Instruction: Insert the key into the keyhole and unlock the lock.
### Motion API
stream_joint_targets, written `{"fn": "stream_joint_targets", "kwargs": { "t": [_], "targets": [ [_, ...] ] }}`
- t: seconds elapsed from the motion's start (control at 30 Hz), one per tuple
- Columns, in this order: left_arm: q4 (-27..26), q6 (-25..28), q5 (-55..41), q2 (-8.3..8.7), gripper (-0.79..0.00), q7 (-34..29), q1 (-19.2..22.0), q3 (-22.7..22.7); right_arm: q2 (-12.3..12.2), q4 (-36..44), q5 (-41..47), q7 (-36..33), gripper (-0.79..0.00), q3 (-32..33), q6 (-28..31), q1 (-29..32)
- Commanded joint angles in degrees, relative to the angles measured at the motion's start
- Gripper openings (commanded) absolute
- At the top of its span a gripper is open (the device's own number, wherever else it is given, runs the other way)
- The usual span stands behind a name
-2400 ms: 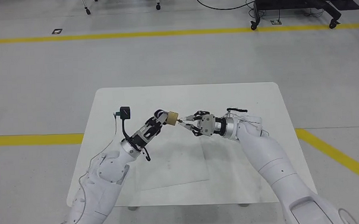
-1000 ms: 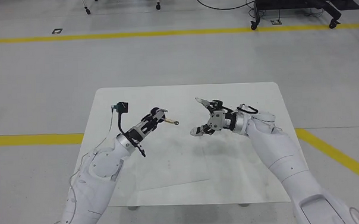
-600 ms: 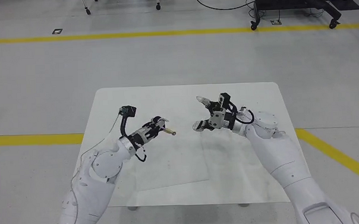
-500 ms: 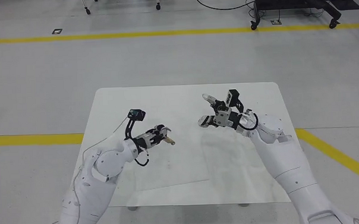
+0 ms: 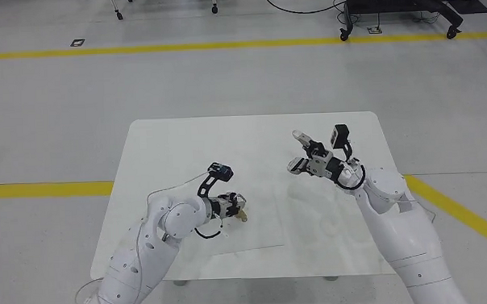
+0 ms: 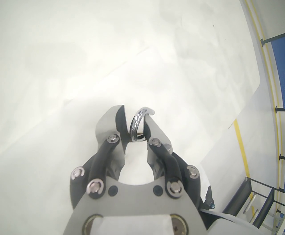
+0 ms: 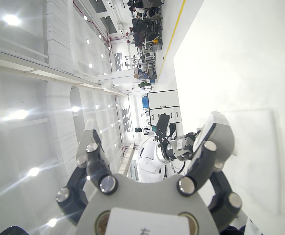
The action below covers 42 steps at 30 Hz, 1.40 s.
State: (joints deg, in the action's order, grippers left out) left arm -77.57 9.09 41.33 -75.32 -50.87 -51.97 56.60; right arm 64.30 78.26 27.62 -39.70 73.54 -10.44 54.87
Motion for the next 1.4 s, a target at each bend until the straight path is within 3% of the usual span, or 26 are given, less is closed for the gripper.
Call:
{"fn": "stream_joint_targets", "kwargs": {
  "t": [0.0, 0.2, 0.4, 0.67, 1.37],
  "targets": [
    [-0.6, 0.4, -0.2, 0.10, 0.000, 0.4, -0.2, 0.3, 0.0, 0.2, 0.2, 0.4, 0.000, 0.2, -0.3, 0.1],
    [-3.6, 1.5, 1.0, 0.96, 0.000, 5.2, -2.3, 3.6, 0.0, 1.0, -0.8, 2.4, 0.000, 0.4, 0.2, 0.6],
    [-8.4, 3.8, 4.0, 2.37, 0.000, 13.0, -6.2, 9.4, -0.5, 3.3, -2.1, 0.2, 0.000, 2.4, 5.4, 2.5],
    [-8.4, 8.0, 2.1, 3.58, 0.000, 18.4, -6.8, 16.4, -1.2, 6.9, -2.8, -3.4, 0.000, 5.8, 9.8, 5.4],
    [-8.1, 8.0, 1.6, 3.62, 0.000, 18.1, -6.5, 16.7, -1.2, 6.9, -2.8, -3.4, 0.000, 5.8, 9.8, 5.4]
  ]
}}
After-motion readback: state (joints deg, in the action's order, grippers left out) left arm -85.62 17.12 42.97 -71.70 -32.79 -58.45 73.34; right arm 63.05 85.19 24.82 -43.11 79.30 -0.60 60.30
